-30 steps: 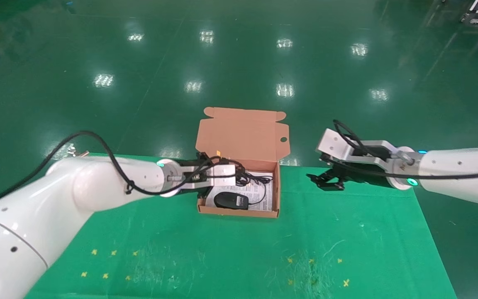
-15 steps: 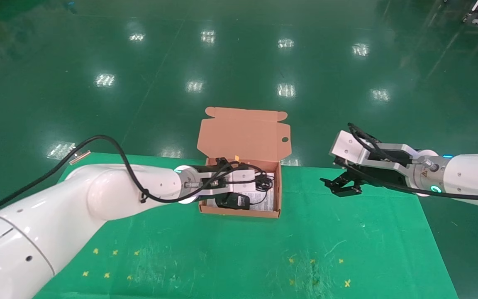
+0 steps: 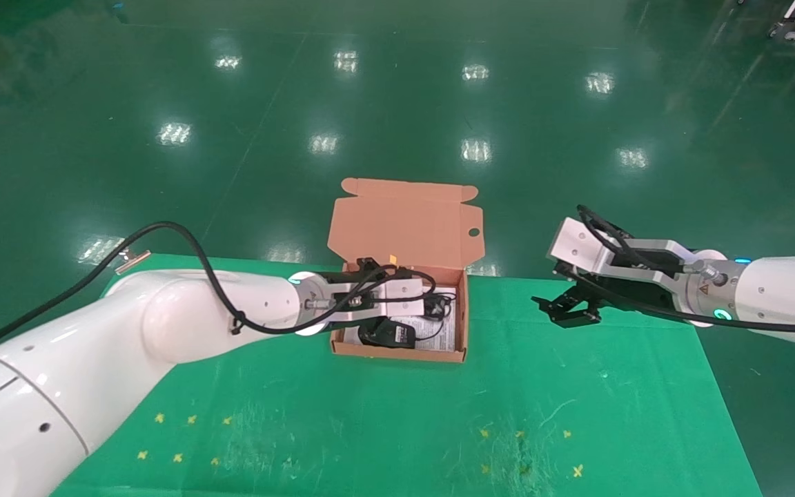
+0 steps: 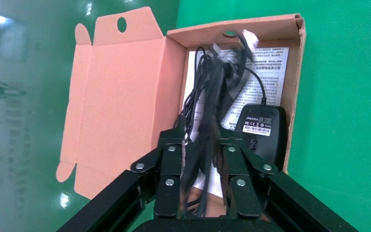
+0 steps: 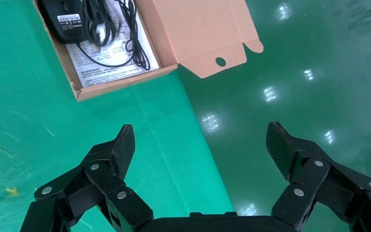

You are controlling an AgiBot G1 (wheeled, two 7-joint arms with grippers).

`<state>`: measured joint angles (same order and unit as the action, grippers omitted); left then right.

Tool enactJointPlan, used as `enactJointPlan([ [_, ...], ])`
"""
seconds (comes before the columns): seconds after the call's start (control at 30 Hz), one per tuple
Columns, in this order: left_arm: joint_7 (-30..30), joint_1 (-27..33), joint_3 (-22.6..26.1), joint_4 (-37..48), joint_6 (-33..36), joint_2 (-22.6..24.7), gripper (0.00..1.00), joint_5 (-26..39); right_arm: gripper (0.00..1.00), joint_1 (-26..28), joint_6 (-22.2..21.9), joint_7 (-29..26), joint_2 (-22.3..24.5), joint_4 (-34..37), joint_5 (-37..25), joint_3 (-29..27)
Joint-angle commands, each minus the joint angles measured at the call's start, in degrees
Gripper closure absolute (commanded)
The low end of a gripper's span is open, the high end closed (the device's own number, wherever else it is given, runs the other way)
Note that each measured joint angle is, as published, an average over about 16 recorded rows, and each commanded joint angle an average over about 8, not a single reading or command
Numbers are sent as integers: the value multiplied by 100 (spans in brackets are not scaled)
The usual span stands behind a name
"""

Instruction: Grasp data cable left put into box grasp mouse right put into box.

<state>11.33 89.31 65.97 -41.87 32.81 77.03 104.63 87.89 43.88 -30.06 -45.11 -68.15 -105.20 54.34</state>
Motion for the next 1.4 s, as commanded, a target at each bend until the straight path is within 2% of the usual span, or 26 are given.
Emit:
enactJointPlan([
  [0.03,16,-10,-7,-69,18,-55,0,-36,0,-11,-16,9,-1,3,17,-5],
  [0.4,385,568,-275,-545,-131,-407,0,-62,0,636,280,88,143,-273,-520,-22],
  [0.57,392,547,-455,-704,11,-559,0,-271,0,668,511,179,186,-351,-436,-113],
  [1.4,202,-857,-2374,-1747,2242,-2098,0,-2810,0,-727,2061,919,534,-432,2425,-1684],
])
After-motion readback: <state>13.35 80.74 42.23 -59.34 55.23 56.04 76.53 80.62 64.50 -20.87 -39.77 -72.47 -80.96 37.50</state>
